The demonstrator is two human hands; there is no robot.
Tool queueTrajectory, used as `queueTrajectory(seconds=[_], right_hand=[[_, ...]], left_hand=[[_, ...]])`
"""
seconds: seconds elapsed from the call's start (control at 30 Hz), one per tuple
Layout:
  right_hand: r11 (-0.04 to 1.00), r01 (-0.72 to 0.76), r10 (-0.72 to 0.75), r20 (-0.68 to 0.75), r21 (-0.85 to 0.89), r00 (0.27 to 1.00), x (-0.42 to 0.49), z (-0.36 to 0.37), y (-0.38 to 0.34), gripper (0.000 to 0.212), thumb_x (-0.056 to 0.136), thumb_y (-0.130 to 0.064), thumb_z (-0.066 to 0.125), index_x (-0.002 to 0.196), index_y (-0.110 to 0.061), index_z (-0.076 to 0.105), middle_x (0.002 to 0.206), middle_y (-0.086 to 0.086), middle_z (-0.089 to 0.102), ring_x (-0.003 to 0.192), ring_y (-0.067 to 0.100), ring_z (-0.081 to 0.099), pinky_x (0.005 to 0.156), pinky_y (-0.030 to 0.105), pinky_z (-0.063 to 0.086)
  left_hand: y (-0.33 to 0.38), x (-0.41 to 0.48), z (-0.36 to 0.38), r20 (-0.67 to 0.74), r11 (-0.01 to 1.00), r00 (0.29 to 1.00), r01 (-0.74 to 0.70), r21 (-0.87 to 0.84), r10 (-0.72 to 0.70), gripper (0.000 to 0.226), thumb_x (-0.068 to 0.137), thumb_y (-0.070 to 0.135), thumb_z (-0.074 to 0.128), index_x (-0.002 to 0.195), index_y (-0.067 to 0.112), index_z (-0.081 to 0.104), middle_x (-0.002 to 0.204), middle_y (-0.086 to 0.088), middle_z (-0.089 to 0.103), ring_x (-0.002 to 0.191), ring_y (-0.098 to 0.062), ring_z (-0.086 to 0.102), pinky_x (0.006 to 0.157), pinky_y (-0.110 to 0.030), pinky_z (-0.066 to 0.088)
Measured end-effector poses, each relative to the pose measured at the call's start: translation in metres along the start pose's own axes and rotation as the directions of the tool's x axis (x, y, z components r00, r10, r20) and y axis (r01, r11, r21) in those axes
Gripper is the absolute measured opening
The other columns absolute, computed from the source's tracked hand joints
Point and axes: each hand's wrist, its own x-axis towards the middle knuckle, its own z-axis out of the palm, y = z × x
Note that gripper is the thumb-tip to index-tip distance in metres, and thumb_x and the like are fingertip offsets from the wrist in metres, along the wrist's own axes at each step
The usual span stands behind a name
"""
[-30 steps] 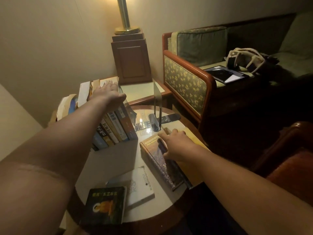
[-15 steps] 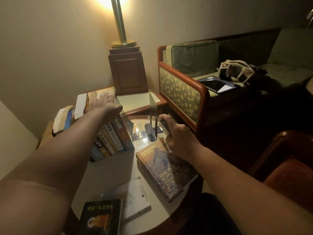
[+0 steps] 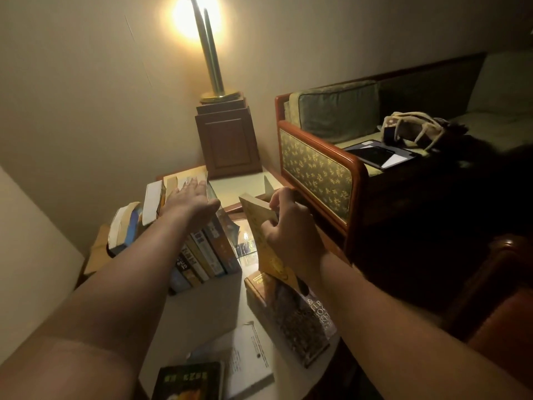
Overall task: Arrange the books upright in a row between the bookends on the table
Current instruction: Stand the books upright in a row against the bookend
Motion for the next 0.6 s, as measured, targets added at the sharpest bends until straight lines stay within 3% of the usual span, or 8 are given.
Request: queueTrajectory(seconds=[0.07,0.13,0.2,0.33,0.47,0.53,0.6], right_hand=[[0.997,-0.035,0.044,0.142,-0.065,0.989,0.011,-0.010,-0.002,0.035,0.091,-0.005,0.066,0.116,-0.020,0.047,0.095,0.001,0.062,0.087,0.019,0.071,0.070,0.022,0.061],[0.995,-0.060,0.082,0.291,-0.083,0.953,0.019,-0.017,-0.003,0.047,0.096,-0.003,0.056,0.140,-0.019,0.049,0.113,0.009,0.067,0.095,0.022,0.070,0.077,0.031,0.063],[0.995,-0.055,0.081,0.342,-0.086,0.936,0.025,-0.019,-0.002,0.055,0.100,-0.002,0.052,0.152,-0.016,0.044,0.128,0.013,0.066,0.105,0.025,0.069,0.083,0.032,0.062],[0.999,-0.038,0.041,0.208,-0.019,0.977,0.035,-0.005,-0.002,0.051,0.102,-0.004,0.053,0.152,-0.011,0.045,0.128,0.012,0.068,0.107,0.025,0.071,0.084,0.028,0.062],[0.995,0.100,-0.100,0.007,-0.014,0.995,0.050,0.039,0.006,0.049,0.098,-0.002,0.061,0.146,-0.005,0.052,0.126,0.014,0.070,0.110,0.027,0.071,0.089,0.027,0.056],[0.993,0.116,-0.116,-0.033,0.011,0.993,0.055,0.065,0.016,0.048,0.098,-0.001,0.061,0.145,-0.003,0.053,0.120,0.015,0.073,0.104,0.026,0.073,0.086,0.028,0.059],[0.993,0.051,-0.050,-0.006,0.103,0.999,0.056,0.087,0.024,0.048,0.100,-0.006,0.059,0.147,-0.004,0.051,0.129,0.014,0.069,0.115,0.025,0.069,0.092,0.025,0.055]], left_hand=[[0.000,0.000,0.000,-0.002,1.000,1.000,0.003,-0.001,-0.003,0.071,0.102,0.050,0.031,0.162,0.020,0.009,0.170,-0.005,0.003,0.156,-0.021,0.005,0.123,-0.042,0.012],[-0.001,0.000,0.001,-0.005,1.000,1.000,0.005,-0.004,-0.005,0.071,0.102,0.051,0.031,0.162,0.020,0.008,0.170,-0.005,0.003,0.156,-0.021,0.006,0.123,-0.042,0.012],[-0.001,0.000,0.002,-0.006,1.000,1.000,-0.001,-0.002,0.001,0.072,0.102,0.051,0.031,0.162,0.020,0.008,0.170,-0.005,0.003,0.156,-0.021,0.006,0.124,-0.043,0.013],[-0.001,0.000,0.002,-0.001,1.000,1.000,-0.001,-0.010,0.001,0.072,0.102,0.051,0.031,0.162,0.020,0.008,0.170,-0.005,0.002,0.156,-0.021,0.005,0.124,-0.042,0.011],[-0.002,0.003,0.003,0.004,1.000,1.000,-0.015,-0.009,0.015,0.073,0.101,0.052,0.030,0.162,0.021,0.007,0.170,-0.005,0.001,0.156,-0.021,0.005,0.124,-0.043,0.011],[-0.003,0.005,0.004,0.006,1.000,1.000,-0.020,-0.010,0.020,0.072,0.101,0.052,0.028,0.162,0.021,0.007,0.170,-0.005,0.001,0.156,-0.021,0.005,0.125,-0.042,0.011],[-0.004,0.006,0.004,0.004,0.999,1.000,-0.026,-0.020,0.026,0.068,0.103,0.051,0.022,0.162,0.021,0.008,0.170,-0.004,0.001,0.156,-0.020,0.004,0.124,-0.042,0.010]])
